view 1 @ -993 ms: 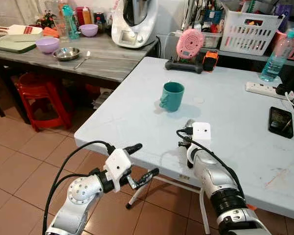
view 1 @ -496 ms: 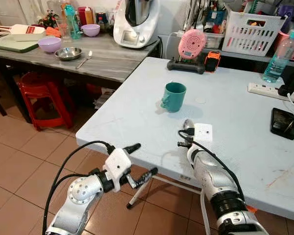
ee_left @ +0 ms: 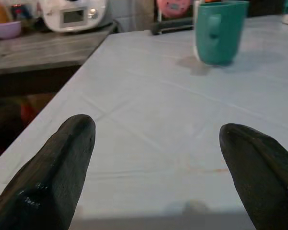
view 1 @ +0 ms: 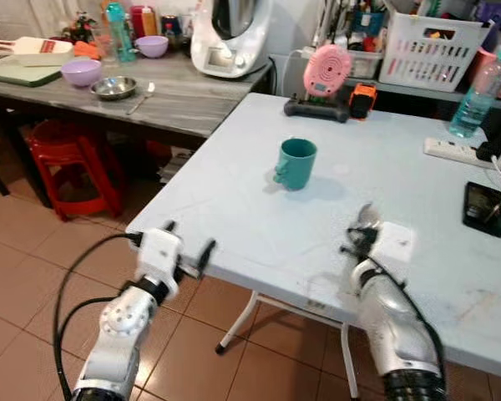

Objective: Setting the table

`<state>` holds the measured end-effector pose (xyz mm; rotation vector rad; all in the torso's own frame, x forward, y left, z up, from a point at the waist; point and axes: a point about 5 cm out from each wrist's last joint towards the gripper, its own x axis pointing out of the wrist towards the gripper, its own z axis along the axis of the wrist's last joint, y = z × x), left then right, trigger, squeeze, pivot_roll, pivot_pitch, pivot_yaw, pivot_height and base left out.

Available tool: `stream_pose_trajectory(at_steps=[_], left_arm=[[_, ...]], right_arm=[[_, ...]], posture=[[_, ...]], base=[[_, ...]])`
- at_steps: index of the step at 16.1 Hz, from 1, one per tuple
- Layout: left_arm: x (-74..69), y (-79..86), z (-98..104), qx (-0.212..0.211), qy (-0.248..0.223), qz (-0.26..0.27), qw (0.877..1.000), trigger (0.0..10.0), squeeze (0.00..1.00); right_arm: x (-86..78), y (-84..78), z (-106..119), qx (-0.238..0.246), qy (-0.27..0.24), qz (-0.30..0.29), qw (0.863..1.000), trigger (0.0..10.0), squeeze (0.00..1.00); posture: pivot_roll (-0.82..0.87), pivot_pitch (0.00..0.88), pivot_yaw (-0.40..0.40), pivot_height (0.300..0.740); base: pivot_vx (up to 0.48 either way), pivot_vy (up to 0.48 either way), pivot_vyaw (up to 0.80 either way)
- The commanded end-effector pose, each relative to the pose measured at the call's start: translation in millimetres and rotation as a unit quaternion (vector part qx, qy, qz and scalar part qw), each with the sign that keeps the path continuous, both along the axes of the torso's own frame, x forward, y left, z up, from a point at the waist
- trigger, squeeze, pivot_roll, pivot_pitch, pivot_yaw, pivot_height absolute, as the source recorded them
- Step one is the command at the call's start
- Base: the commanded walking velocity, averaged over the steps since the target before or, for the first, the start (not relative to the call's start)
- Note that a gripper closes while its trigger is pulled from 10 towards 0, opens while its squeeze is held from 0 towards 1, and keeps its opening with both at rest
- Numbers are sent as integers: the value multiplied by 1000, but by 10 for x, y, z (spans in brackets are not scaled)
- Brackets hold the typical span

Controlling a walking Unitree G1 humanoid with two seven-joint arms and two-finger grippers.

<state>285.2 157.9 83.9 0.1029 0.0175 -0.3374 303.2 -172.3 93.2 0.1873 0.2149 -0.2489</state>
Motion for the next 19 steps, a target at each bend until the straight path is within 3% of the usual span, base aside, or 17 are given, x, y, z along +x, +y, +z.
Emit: stream_pose_trajectory(at_steps=[1,3,6,8,19], left_arm=[[38,37,-16,-27,15,23,999,10000,0],[63,30,-9,-55,20,39,998,10000,0],[91,-64,18,-75,21,22,997,10000,0],[95,-114,36,-79,21,14,997,10000,0],[81,-187,33,-88,22,7,996,10000,0]], right_arm=[[-2,-10,150,2,-42,0,999,10000,0],[-35,-1,197,-19,-56,12,998,10000,0],[-65,56,213,-19,-60,22,998,10000,0],[-62,82,216,-17,-62,27,998,10000,0],[12,132,262,-6,-79,41,996,10000,0]], posture=[[21,0,-2,740],[13,0,3,740],[8,0,16,740],[8,0,16,740],[20,0,1,740]], base=[[0,0,0],[0,0,0],[0,102,-513],[0,356,-800],[0,413,0]])
